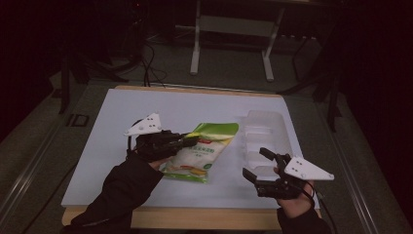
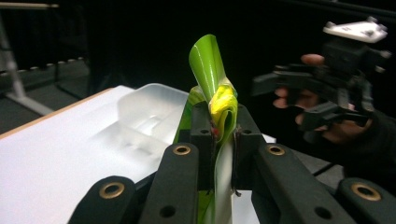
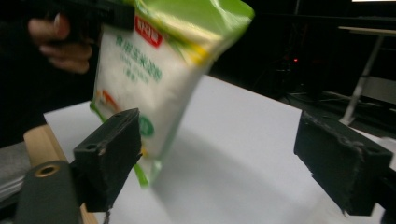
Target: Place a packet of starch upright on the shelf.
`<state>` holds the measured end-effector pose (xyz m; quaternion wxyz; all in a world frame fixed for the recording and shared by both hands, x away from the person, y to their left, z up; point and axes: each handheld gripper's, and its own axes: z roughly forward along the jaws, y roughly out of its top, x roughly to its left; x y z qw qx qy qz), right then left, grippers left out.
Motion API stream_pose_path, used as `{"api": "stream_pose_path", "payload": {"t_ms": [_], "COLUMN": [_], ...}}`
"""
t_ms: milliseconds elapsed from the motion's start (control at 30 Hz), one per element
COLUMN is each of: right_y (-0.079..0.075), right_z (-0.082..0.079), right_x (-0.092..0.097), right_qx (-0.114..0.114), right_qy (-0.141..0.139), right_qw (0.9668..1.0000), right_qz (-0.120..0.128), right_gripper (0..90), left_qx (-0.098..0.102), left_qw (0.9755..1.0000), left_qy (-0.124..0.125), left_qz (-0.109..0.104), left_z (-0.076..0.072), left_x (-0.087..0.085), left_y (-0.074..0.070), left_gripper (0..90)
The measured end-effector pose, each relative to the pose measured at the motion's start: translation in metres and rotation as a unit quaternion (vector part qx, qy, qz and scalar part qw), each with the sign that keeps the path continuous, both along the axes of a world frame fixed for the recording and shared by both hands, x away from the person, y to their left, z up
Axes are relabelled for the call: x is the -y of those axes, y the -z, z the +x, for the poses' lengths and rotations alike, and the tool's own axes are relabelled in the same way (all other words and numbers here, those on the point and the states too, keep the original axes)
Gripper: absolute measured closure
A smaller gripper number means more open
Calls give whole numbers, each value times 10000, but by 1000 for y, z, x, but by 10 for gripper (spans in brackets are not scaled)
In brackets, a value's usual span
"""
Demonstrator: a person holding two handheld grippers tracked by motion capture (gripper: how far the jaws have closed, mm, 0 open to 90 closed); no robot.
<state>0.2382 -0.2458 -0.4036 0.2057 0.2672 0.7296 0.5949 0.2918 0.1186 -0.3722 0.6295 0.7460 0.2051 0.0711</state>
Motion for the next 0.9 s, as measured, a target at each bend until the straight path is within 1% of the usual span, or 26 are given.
{"api": "stream_pose_path", "payload": {"t_ms": [33, 67, 133, 167, 200, 267, 300, 333, 367, 400, 433, 467, 500, 533, 567, 600, 633, 667, 700, 733, 767, 833, 867, 900], "right_y": [0, -5, -5, -8, -11, -10, -10, -8, -8, -7, -5, -5, -5, -4, -5, -7, -8, -8, -10, -14, -15, -17, -21, -21], "right_z": [0, 6, 6, 10, 21, 26, 26, 31, 31, 32, 33, 34, 34, 34, 33, 33, 34, 34, 34, 34, 34, 35, 36, 36], "right_x": [0, -7, -7, -10, -22, -29, -29, -35, -35, -38, -42, -43, -43, -44, -43, -41, -38, -38, -35, -34, -33, -32, -30, -30], "right_qx": [0, -58, -58, -142, -356, -394, -394, -495, -495, -549, -596, -592, -592, -593, -517, -515, -541, -541, -551, -576, -597, -630, -693, -693], "right_qy": [0, 8, 8, -58, -195, -213, -213, -368, -368, -433, -493, -510, -510, -582, -610, -606, -643, -643, -680, -648, -617, -606, -572, -572], "right_qw": [10000, 10000, 10000, 9999, 9992, 9990, 9990, 9981, 9981, 9975, 9970, 9969, 9969, 9965, 9967, 9967, 9964, 9964, 9961, 9960, 9961, 9960, 9958, 9958], "right_qz": [0, -36, -36, -7, 43, 15, 15, 66, 66, 55, -24, -38, -38, -81, -159, -158, -116, -116, -78, -212, -214, -208, -175, -175], "right_gripper": [135, 130, 130, 130, 130, 132, 132, 174, 174, 216, 323, 366, 366, 401, 468, 565, 632, 632, 685, 720, 739, 743, 757, 757], "left_qx": [0, -26, -34, -43, -66, -32, -32, -20, -20, -33, -24, -55, -55, -53, -54, -72, -89, -89, -62, -44, -44, -53, -36, -36], "left_qw": [10000, 10000, 9999, 9998, 9997, 9994, 9994, 9992, 9992, 9990, 9988, 9986, 9986, 9985, 9986, 9985, 9984, 9984, 9986, 9988, 9988, 9989, 9990, 9990], "left_qy": [0, 40, 85, 170, 211, 327, 327, 388, 388, 422, 462, 503, 503, 515, 500, 513, 502, 502, 482, 439, 439, 419, 393, 393], "left_qz": [0, -63, -81, -102, -123, -95, -95, -117, -117, -140, -127, -163, -163, -162, -167, -194, -250, -250, -209, -191, -191, -194, -198, -198], "left_z": [0, 0, 0, -1, -1, -1, -1, -1, -1, -1, 0, 0, 0, 0, 0, 0, 1, 1, 1, 0, 0, 1, 2, 2], "left_x": [0, 3, 6, 14, 17, 27, 27, 32, 32, 35, 38, 42, 42, 45, 46, 47, 47, 47, 49, 51, 51, 52, 53, 53], "left_y": [0, 1, 1, 1, 1, 0, 0, -1, -1, -1, -1, 0, 0, 1, 1, 1, 2, 2, 2, 2, 2, 2, 2, 2], "left_gripper": [835, 835, 835, 835, 835, 835, 835, 835, 834, 834, 834, 834, 834, 834, 834, 833, 833, 833, 833, 832, 831, 831, 831, 831]}}
